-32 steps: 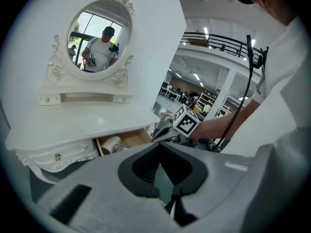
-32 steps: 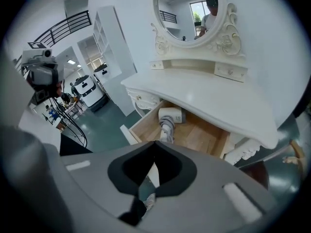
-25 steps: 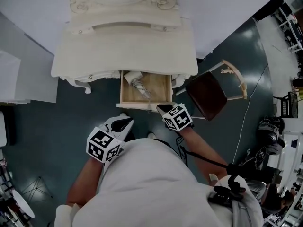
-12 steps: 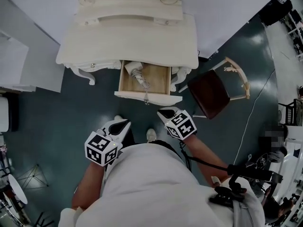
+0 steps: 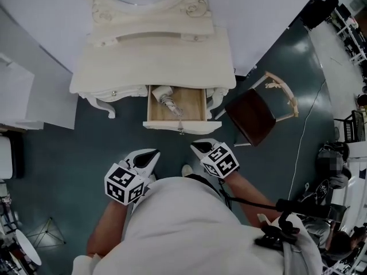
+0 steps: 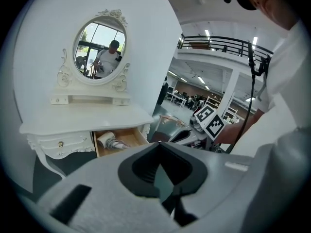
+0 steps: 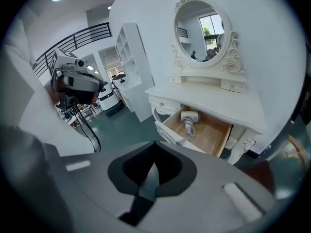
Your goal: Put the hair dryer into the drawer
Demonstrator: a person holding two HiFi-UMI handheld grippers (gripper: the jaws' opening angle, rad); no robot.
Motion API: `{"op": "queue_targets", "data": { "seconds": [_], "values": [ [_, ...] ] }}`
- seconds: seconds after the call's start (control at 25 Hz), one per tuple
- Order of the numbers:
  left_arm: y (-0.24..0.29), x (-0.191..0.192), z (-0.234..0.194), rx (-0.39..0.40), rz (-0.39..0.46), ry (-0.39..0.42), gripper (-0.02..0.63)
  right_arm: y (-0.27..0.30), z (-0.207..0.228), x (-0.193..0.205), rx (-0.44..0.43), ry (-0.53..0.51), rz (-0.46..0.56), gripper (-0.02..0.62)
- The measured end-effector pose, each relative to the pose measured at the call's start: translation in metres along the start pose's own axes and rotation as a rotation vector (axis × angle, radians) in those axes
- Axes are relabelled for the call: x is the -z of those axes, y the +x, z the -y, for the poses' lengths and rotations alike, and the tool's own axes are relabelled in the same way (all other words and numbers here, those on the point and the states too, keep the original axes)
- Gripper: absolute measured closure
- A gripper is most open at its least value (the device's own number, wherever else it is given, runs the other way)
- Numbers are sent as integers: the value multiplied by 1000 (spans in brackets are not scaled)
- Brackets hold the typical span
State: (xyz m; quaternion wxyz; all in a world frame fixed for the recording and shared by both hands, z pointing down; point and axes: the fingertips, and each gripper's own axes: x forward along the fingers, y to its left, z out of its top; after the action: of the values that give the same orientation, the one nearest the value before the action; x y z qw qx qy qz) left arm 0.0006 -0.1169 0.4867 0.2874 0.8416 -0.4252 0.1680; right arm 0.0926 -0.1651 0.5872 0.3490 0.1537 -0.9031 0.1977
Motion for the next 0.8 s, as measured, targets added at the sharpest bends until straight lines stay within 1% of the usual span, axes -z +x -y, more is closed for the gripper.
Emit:
{"op": "queue_targets", "data": {
  "seconds": [0.12,0.32,0.52,0.64,0.8],
  "values": [
    [-19,2,-5,7,5,-1,611,4,-20,-10,-10,3,0,594],
    [-45,20,-18,13,-3,-28,611,14,-51,-23,-14,-32,-4,594],
    [-67,32,-28,16,0,-39,611,31,-78,-33,-23,-65,-5,595],
    [-77,40,-34,16,-8,-44,611,39,-90,-35,-29,-68,-7,594],
    [-86,40,-44,19,-1,-42,611,48,-101,-39,-31,-77,-17,594]
  ]
}}
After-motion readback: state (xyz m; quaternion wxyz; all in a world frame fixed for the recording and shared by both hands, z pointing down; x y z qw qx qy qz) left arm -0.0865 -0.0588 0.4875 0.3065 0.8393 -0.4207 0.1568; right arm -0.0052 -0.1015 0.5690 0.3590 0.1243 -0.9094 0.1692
